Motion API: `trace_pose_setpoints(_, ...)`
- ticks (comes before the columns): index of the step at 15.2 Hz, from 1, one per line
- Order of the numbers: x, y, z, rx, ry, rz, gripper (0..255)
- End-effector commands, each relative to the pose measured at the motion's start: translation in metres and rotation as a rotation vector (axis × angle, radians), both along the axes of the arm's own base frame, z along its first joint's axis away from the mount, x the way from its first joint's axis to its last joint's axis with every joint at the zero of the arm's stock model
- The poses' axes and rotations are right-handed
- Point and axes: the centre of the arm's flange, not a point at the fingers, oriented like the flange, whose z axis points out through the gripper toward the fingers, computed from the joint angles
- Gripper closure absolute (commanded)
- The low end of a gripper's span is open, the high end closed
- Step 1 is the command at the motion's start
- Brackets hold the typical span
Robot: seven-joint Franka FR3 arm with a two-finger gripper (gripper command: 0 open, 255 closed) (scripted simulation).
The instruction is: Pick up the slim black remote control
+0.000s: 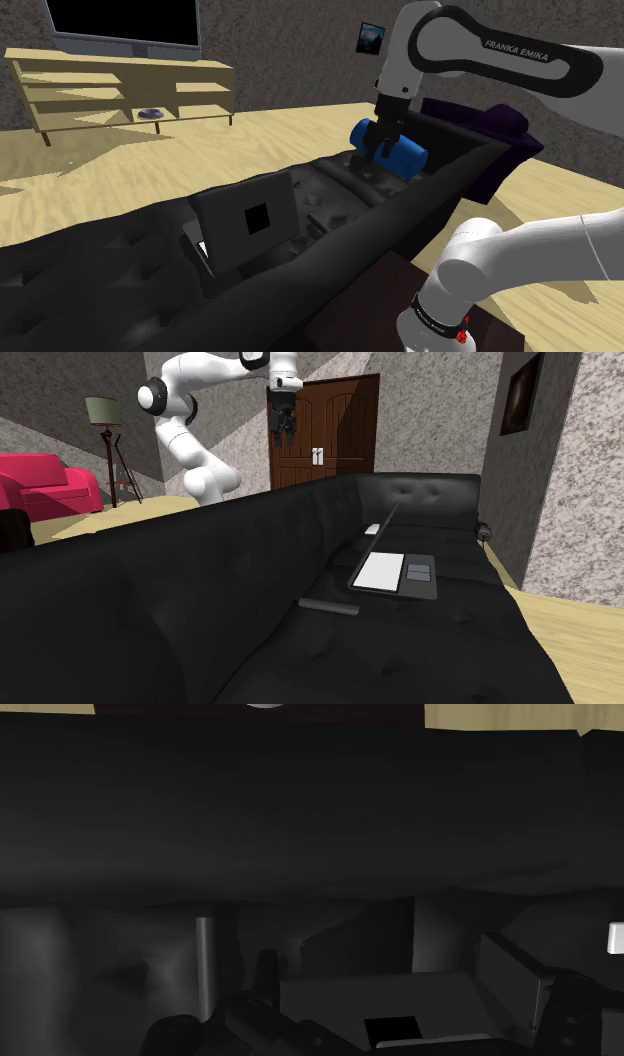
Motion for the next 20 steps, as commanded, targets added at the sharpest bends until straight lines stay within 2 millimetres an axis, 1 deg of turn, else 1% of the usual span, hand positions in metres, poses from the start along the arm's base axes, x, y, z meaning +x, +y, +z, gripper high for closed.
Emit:
trace_pose_setpoints(1,0.0,0.0,0.0,0.0,0.0,0.0,0)
trace_pose_setpoints(10,0.044,-0.025,-0.103,-0.038,-0.031,-0.033,0)
trace_pose_setpoints(20,0.096,-0.059,-0.215,-0.08,-0.065,-0.07,0)
